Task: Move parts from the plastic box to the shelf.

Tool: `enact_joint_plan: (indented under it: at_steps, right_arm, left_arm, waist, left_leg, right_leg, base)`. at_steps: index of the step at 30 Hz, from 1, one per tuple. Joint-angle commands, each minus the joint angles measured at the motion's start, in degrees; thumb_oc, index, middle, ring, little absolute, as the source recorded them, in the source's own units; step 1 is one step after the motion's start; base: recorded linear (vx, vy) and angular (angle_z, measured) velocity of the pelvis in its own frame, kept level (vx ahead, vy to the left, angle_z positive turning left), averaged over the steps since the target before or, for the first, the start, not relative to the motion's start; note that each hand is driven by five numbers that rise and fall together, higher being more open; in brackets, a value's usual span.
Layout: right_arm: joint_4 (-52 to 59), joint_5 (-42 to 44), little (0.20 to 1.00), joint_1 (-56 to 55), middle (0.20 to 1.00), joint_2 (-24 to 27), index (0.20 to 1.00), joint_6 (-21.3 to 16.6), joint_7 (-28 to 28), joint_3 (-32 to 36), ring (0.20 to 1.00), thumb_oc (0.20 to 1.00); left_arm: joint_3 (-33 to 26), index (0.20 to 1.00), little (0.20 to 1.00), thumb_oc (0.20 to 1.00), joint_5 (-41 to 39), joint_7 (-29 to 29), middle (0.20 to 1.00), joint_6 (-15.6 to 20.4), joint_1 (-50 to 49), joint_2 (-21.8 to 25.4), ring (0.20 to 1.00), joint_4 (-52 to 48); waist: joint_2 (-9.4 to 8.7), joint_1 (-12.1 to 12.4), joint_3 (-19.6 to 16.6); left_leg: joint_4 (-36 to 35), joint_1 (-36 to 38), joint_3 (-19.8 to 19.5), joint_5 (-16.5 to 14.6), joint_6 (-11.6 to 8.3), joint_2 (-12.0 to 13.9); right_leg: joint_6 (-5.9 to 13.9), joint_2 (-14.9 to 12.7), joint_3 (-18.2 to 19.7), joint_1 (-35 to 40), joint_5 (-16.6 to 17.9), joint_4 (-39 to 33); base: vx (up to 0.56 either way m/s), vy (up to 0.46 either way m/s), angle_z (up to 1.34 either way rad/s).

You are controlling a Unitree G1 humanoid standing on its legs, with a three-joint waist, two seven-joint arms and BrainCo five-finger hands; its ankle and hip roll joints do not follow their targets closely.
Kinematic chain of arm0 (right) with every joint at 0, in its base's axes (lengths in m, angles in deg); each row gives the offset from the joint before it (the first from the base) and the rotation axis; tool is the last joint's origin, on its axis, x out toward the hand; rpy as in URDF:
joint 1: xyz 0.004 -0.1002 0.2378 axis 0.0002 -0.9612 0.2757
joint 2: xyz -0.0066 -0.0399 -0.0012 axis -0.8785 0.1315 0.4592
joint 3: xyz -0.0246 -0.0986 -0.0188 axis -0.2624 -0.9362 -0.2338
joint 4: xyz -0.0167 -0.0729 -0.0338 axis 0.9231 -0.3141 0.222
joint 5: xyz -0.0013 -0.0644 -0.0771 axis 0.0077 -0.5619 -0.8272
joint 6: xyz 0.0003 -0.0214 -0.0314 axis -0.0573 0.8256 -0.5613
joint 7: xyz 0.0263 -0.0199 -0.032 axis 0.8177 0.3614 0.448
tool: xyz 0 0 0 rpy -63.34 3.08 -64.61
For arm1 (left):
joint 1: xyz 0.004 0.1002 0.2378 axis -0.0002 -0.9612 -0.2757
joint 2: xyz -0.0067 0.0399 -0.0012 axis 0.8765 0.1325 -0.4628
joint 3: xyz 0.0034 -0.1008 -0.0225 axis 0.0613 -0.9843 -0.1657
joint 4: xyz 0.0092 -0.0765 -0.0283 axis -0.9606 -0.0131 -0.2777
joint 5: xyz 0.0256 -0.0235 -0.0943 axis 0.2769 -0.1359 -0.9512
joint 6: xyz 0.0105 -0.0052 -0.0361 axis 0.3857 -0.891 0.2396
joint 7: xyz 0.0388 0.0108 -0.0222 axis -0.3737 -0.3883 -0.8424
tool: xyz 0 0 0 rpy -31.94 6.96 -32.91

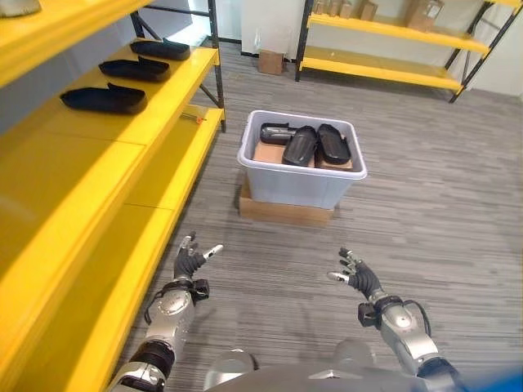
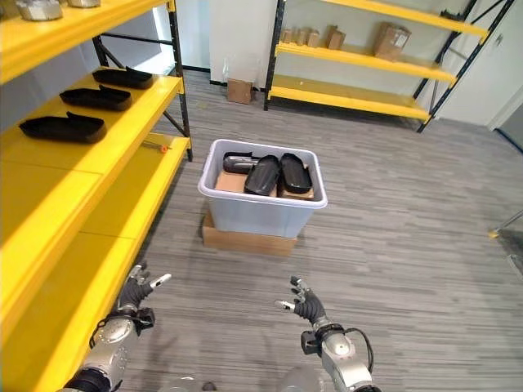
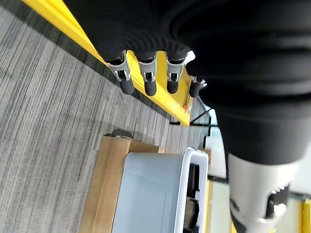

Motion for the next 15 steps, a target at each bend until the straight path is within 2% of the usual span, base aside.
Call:
enact_joint_plan:
  at_steps: [1, 2, 3, 4, 5, 6, 7, 8, 9, 11, 12, 15]
  right_arm:
    - [0.7, 2.8, 1.000, 1.1, 1.000, 2.5, 1.000, -5.2, -8.6, 4.8, 1.000, 1.000]
    - [0.7, 2.9, 1.000, 1.1, 1.000, 2.4, 1.000, -5.4, -9.2, 5.3, 1.000, 1.000]
    - [0.8, 2.9, 1.000, 1.1, 1.000, 2.4, 1.000, -5.4, -9.4, 5.3, 1.000, 1.000]
    - [0.9, 1.9, 1.000, 1.5, 1.000, 1.9, 1.000, -5.3, -11.1, 6.2, 1.000, 1.000]
    - [0.6, 1.5, 1.000, 1.8, 1.000, 1.6, 1.000, -5.1, -11.3, 6.9, 1.000, 1.000]
    - [0.3, 1.2, 1.000, 2.0, 1.000, 1.5, 1.000, -4.9, -11.2, 7.3, 1.000, 1.000]
    - [0.0, 0.4, 1.000, 2.5, 1.000, 1.1, 1.000, -4.1, -11.4, 8.2, 1.000, 1.000]
    - [-0.1, 0.0, 1.000, 2.7, 1.000, 1.1, 1.000, -3.7, -11.6, 8.5, 1.000, 1.000]
    - [-0.7, -0.3, 1.000, 2.2, 1.000, 1.4, 1.000, -3.7, -12.0, 9.1, 1.000, 1.000]
    - [-1.3, 0.1, 1.000, 1.4, 1.000, 1.7, 1.000, -3.8, -12.9, 9.6, 1.000, 1.000]
    - [-1.5, 1.2, 1.000, 0.9, 1.000, 2.2, 1.000, -3.4, -13.8, 9.7, 1.000, 1.000]
    - [-2.6, -0.1, 1.000, 0.2, 1.000, 2.8, 1.000, -2.0, -17.1, 9.9, 1.000, 1.000]
  left_arm:
    - [2.8, 1.000, 1.000, 1.000, -1.6, 1.7, 1.000, 0.2, 4.2, -1.8, 1.000, -5.1]
    - [3.2, 1.000, 1.000, 1.000, -1.4, 1.5, 1.000, -0.2, 4.7, -2.0, 1.000, -5.3]
    - [3.3, 1.000, 1.000, 1.000, -1.2, 1.5, 1.000, -0.4, 4.8, -2.0, 1.000, -5.3]
    - [4.7, 1.000, 1.000, 1.000, -1.1, 0.9, 1.000, -0.8, 5.3, -2.3, 1.000, -5.9]
    - [5.5, 1.000, 1.000, 1.000, -1.4, 1.2, 1.000, -1.0, 5.6, -2.2, 1.000, -6.2]
    - [5.7, 1.000, 1.000, 1.000, -1.5, 1.5, 1.000, -0.9, 5.5, -2.1, 1.000, -6.5]
    - [6.0, 1.000, 1.000, 1.000, -1.7, 2.2, 1.000, -0.5, 4.7, -1.7, 1.000, -7.3]
    - [6.1, 1.000, 1.000, 1.000, -1.6, 2.8, 1.000, -0.2, 3.9, -1.6, 1.000, -8.0]
    - [6.3, 1.000, 1.000, 1.000, -1.7, 4.8, 1.000, 0.1, 2.2, -0.8, 1.000, -9.7]
    - [6.7, 1.000, 1.000, 1.000, -1.4, 5.9, 1.000, -0.3, 1.4, -0.3, 1.000, -10.6]
    - [6.7, 1.000, 1.000, 1.000, -1.6, 6.1, 1.000, -0.7, 1.0, -0.6, 1.000, -11.2]
    - [6.1, 1.000, 1.000, 1.000, -2.8, 5.1, 1.000, -1.6, 0.9, -1.1, 1.000, -10.5]
  waist:
    - [-0.12, -3.7, 0.3]
    - [-0.33, -4.1, 0.3]
    - [-0.27, -4.2, 0.4]
    - [-1.41, -4.9, 0.5]
    - [-1.49, -5.0, 1.0]
    - [-1.56, -5.1, 1.3]
    - [-1.30, -4.6, 1.9]
    - [-1.24, -4.1, 2.2]
    - [-1.40, -3.9, 2.6]
    - [-1.97, -4.3, 2.6]
    - [-2.33, -4.5, 2.1]
    - [-2.65, -5.7, 0.9]
  left_leg:
    - [-5.6, 1.3, -3.9, 2.8, -6.22, 4.9]
    - [-5.4, 1.5, -3.5, 2.5, -6.58, 5.1]
    - [-5.4, 1.6, -3.5, 2.4, -6.63, 5.2]
    - [-4.9, 2.1, -2.6, 0.9, -7.12, 4.9]
    - [-3.8, 2.6, -2.2, -0.6, -7.31, 5.4]
    - [-3.5, 2.8, -1.7, -0.8, -7.47, 5.8]
    - [-2.7, 3.6, -0.1, -1.4, -7.95, 7.0]
    - [-2.4, 4.1, 1.1, -1.7, -8.19, 7.6]
    - [0.5, 3.9, 0.5, -3.7, -8.05, 7.9]
    - [3.6, 3.1, -0.4, -5.1, -7.50, 7.8]
    - [5.5, 3.1, 1.2, -5.8, -7.75, 8.4]
    - [6.7, 4.2, 3.0, -7.3, -7.44, 8.5]
  right_leg:
    - [-3.33, 6.5, -4.3, 8.1, -7.7, -30.5]
    - [-2.90, 5.8, -4.2, 8.5, -6.4, -35.0]
    - [-2.85, 5.8, -4.3, 8.7, -6.1, -35.6]
    - [-0.69, 3.0, -3.4, 8.3, 0.7, -44.3]
    - [0.51, 1.3, -2.9, 7.7, 3.4, -48.8]
    - [0.75, 0.2, -3.2, 6.6, 4.2, -50.4]
    - [1.06, -1.7, -5.2, 5.2, 4.9, -52.2]
    - [1.02, -2.5, -7.1, 5.0, 5.0, -52.3]
    - [0.92, -0.8, -7.0, 6.7, 4.0, -53.3]
    - [0.55, 0.8, -5.7, 7.5, 2.8, -52.4]
    - [-0.15, 1.5, -7.3, 8.7, 1.5, -51.2]
    - [-0.79, 2.4, -7.7, 9.1, 0.5, -49.6]
  base:
    - [0.28, -0.105, 0.20]
    - [0.24, -0.108, 0.42]
    - [0.25, -0.161, 0.29]
    - [0.32, -0.188, 0.20]
    - [0.36, -0.228, 0.10]
    - [0.34, -0.176, -0.11]
    - [0.31, -0.159, 0.08]
    - [0.54, -0.263, -0.62]
    - [0.47, -0.224, -0.43]
    - [0.52, -0.213, -0.30]
    - [0.45, -0.159, 0.10]
    - [0.46, -0.102, 0.09]
